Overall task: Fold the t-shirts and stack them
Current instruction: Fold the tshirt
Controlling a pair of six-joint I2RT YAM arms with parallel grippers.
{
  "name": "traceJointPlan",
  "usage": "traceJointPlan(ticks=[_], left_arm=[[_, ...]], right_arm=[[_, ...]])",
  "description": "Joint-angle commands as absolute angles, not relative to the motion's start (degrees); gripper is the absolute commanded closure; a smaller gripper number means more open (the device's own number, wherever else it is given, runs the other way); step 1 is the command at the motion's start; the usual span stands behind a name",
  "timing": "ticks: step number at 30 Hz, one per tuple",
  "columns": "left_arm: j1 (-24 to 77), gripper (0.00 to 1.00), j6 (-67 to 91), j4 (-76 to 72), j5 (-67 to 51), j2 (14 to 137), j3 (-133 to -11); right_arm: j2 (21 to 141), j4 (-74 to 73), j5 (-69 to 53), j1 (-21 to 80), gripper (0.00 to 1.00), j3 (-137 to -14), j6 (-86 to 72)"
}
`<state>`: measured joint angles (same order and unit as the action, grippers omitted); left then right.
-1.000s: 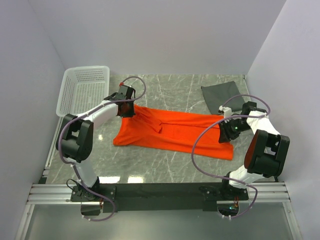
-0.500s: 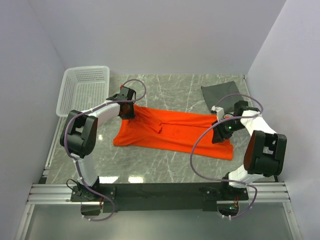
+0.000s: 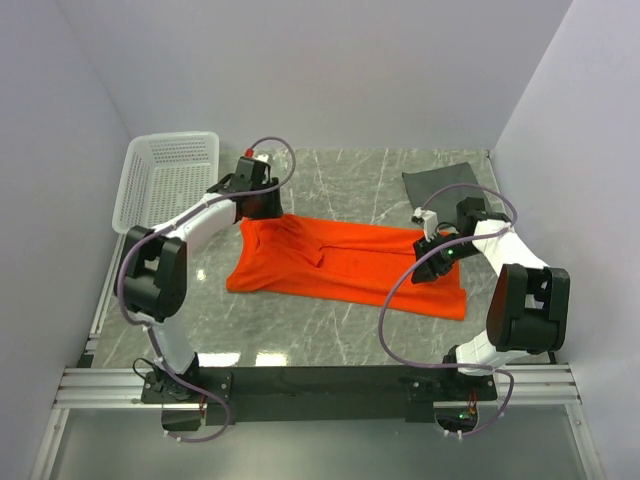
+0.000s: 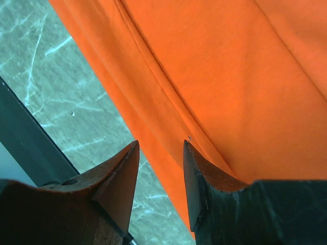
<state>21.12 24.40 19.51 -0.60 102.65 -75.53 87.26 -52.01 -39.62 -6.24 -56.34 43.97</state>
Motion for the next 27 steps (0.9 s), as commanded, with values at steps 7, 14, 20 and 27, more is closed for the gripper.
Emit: traceJointPlan(ticks=[7, 14, 20, 27], left_arm=[[22.1, 0.52, 21.8, 21.0, -3.9, 110.0, -79.9], [22.2, 0.53, 21.2, 21.4, -3.3, 112.8, -80.7], [22.2, 0.62, 20.4, 21.9, -4.0, 115.0, -81.9], [22.1, 0.79, 20.4, 21.6, -4.1, 114.6, -81.4]], right_arm=[[85.8, -49.5, -42.1, -6.1, 0.53, -55.3, 42.5], [85.7, -49.4, -42.3, -6.3, 0.53, -55.0, 42.5], [85.7, -49.6, -42.6, -6.6, 0.53, -54.8, 42.7], [86.2, -49.7, -42.7, -7.0, 0.53, -54.8, 43.0]])
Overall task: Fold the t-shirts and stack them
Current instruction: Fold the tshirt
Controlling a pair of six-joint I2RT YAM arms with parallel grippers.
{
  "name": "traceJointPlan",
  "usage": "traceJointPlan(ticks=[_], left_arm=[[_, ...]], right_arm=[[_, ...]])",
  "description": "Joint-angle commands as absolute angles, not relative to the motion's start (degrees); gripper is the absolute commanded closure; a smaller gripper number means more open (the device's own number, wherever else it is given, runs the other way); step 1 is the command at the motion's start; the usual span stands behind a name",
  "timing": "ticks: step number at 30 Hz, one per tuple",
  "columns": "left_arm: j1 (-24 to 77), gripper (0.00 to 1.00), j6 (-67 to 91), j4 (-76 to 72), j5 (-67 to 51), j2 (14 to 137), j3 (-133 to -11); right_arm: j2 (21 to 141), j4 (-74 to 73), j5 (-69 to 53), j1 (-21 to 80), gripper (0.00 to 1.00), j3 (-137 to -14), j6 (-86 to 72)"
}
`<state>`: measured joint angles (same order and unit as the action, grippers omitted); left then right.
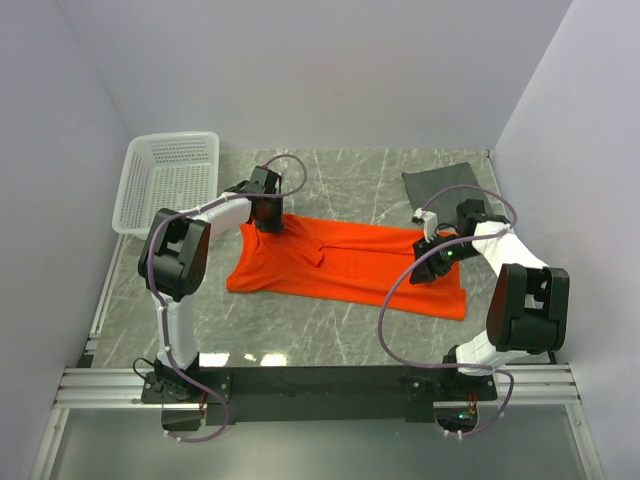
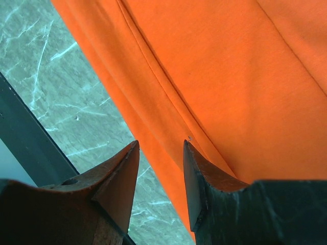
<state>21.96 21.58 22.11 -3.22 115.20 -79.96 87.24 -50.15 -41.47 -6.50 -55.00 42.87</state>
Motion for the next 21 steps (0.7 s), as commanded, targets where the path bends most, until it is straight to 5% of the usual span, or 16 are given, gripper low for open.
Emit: traceJointPlan(ticks=[1, 7, 21], left_arm=[[22.1, 0.82, 20.5, 21.7, -4.1, 114.2, -81.3], [22.1, 0.99, 20.8, 21.7, -4.0, 110.7, -81.1], [21.8, 0.99, 22.4, 22.2, -3.5, 108.5, -84.3]], right_arm=[[86.3, -49.7, -42.8, -7.1, 0.53, -54.8, 43.0], [86.3, -49.8, -42.7, -7.3, 0.53, -54.7, 43.1], [86.3, -50.0, -42.7, -7.6, 0.53, -54.6, 43.3]])
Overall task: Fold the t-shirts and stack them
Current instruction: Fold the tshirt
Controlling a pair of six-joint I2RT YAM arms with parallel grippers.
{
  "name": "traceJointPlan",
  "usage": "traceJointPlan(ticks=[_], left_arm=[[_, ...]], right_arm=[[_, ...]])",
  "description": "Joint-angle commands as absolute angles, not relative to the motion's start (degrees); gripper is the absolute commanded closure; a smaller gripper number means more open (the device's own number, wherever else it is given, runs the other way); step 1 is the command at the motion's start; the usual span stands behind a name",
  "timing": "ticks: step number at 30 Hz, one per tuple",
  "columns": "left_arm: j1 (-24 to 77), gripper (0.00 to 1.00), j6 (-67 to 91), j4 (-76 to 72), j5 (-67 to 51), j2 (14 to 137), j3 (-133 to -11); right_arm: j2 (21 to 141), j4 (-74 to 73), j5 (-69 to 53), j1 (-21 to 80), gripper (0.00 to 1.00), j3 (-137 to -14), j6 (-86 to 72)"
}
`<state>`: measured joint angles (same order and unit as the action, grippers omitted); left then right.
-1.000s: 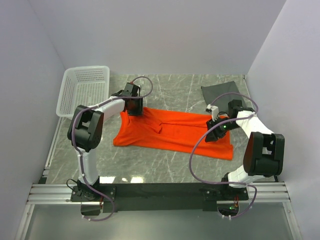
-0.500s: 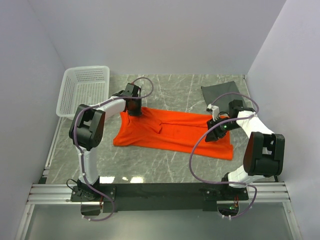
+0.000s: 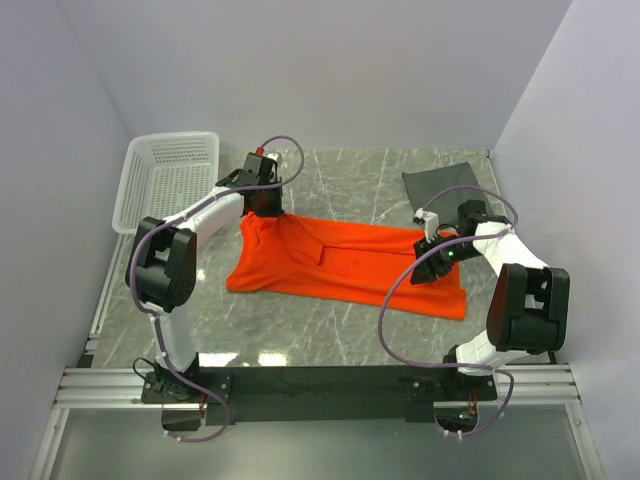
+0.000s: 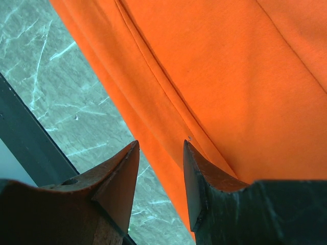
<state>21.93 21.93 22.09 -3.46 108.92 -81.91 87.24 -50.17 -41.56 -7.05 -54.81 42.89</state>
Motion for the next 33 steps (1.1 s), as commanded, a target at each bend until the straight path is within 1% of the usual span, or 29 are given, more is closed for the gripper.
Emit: traceJointPlan(ticks=[1, 4, 5, 7, 8, 10, 11, 14, 17, 19, 21, 22, 23, 24, 25, 26, 27, 28, 30, 31, 32, 33], left_arm=[[21.6, 0.99, 22.8, 22.2, -3.1, 109.1, -84.4], [20.9, 0.98, 23.5, 22.4, -1.7, 110.2, -84.5], [20.7, 0.89, 23.7, 22.5, -1.3, 110.6, -84.5], [20.5, 0.84, 23.8, 22.4, -1.1, 111.0, -84.5], [20.4, 0.76, 23.8, 22.5, -1.0, 111.1, -84.5], [20.4, 0.65, 24.0, 22.9, -0.3, 111.0, -84.7], [20.3, 0.58, 24.0, 23.1, -0.2, 110.9, -84.7], [20.4, 0.52, 24.0, 22.9, -0.2, 109.2, -84.7], [20.5, 0.5, 23.6, 22.8, 3.9, 105.3, -84.0], [20.6, 0.5, 23.6, 21.2, 7.0, 100.0, -81.6], [20.8, 0.45, 24.4, 18.6, 8.9, 94.7, -77.6], [20.8, 0.42, 25.7, 16.8, 9.4, 88.6, -72.3], [20.8, 0.35, 26.4, 14.6, 9.7, 85.5, -69.7], [20.7, 0.31, 28.2, 13.5, 9.7, 79.9, -64.7], [20.7, 0.26, 29.4, 12.9, 9.8, 77.4, -62.2], [19.8, 0.13, 34.1, 11.9, 8.4, 70.2, -55.0], [19.8, 0.13, 35.8, 11.9, 8.3, 68.0, -52.6], [19.5, 0.07, 37.5, 12.0, 8.0, 65.8, -50.3], [18.1, 0.07, 41.5, 12.5, 5.7, 59.6, -44.3], [17.5, 0.07, 42.8, 12.9, 5.0, 57.7, -42.7], [17.0, 0.07, 44.2, 13.4, 4.7, 55.7, -41.1], [16.5, 0.07, 46.9, 14.2, 3.6, 52.2, -38.3]], right_arm=[[86.3, -49.9, -42.7, -7.7, 0.53, -54.5, 43.4], [86.3, -50.0, -42.8, -7.8, 0.53, -54.5, 43.5], [86.5, -50.1, -42.7, -7.9, 0.53, -54.6, 43.5], [86.7, -50.3, -42.8, -7.8, 0.53, -54.7, 43.6], [86.7, -50.3, -42.8, -7.8, 0.53, -54.7, 43.6], [86.7, -50.4, -42.8, -7.8, 0.53, -54.8, 43.7], [86.7, -50.3, -42.9, -7.8, 0.53, -54.8, 43.7], [86.7, -50.8, -42.8, -7.9, 0.53, -54.9, 44.1], [85.3, -50.7, -41.5, -7.8, 0.53, -55.5, 44.6], [84.2, -51.0, -40.8, -7.8, 0.53, -56.1, 45.9], [82.9, -52.1, -40.6, -7.6, 0.52, -57.6, 48.6], [82.6, -52.8, -40.8, -7.5, 0.52, -58.4, 49.8], [82.4, -54.1, -41.0, -7.2, 0.52, -59.5, 51.1], [82.4, -54.7, -41.0, -5.7, 0.51, -61.9, 53.1], [82.9, -55.4, -40.8, -4.5, 0.5, -63.4, 53.6], [86.1, -55.2, -38.6, -0.3, 0.48, -69.6, 51.4], [86.1, -55.2, -38.6, 2.7, 0.48, -69.7, 51.3], [87.4, -54.0, -38.1, 4.9, 0.48, -71.4, 50.0], [91.5, -51.3, -35.4, 8.7, 0.47, -76.9, 43.3], [93.0, -48.3, -34.4, 13.0, 0.47, -78.8, 40.8], [95.7, -46.3, -32.8, 14.8, 0.46, -82.0, 35.5], [96.9, -43.6, -27.7, 17.4, 0.42, -83.3, 32.1]])
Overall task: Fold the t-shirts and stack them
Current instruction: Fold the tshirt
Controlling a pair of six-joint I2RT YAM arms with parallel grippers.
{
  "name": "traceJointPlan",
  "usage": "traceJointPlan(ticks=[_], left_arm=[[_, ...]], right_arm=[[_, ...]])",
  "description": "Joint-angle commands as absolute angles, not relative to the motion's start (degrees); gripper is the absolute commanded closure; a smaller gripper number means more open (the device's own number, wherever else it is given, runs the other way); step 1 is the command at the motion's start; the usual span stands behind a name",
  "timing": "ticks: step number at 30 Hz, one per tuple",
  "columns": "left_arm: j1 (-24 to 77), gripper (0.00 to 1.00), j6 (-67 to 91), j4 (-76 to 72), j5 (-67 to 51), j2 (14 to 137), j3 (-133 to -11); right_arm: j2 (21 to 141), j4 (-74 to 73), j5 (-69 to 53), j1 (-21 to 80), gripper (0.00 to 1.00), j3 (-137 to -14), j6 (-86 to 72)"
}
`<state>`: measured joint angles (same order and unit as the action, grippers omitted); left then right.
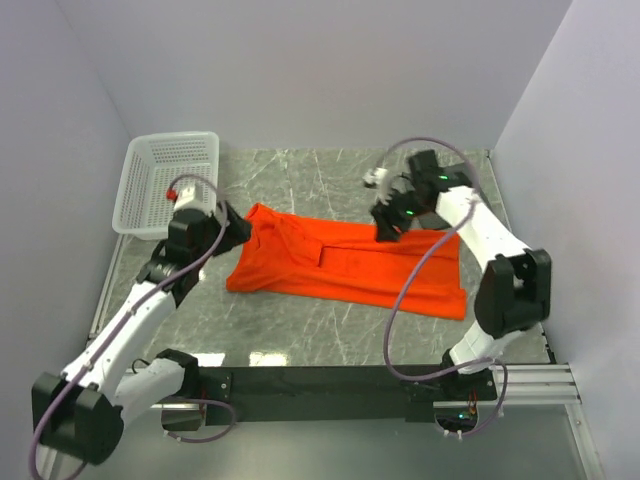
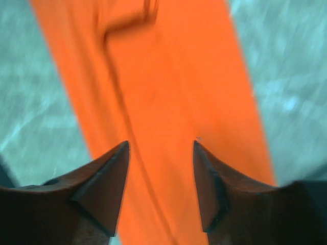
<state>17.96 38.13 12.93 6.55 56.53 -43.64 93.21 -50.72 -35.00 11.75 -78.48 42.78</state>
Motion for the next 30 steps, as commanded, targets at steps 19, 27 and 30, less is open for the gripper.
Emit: traceJointPlan(ticks=[19, 27, 30], left_arm=[[15.9, 0.1, 58.0, 21.5, 1.6, 32.9, -23.5], [15.9, 0.11, 57.5, 21.0, 0.6, 35.2, -23.9], [15.9, 0.11, 57.6, 20.7, 0.4, 34.9, -23.5]], right_arm=[[136.7, -44.3, -9.0, 36.2, 0.3, -125.8, 17.3], [140.5, -44.4, -6.9, 36.2, 0.31, -127.3, 17.8], [142.1, -46.0, -8.2, 36.2, 0.33, -128.8, 18.5]])
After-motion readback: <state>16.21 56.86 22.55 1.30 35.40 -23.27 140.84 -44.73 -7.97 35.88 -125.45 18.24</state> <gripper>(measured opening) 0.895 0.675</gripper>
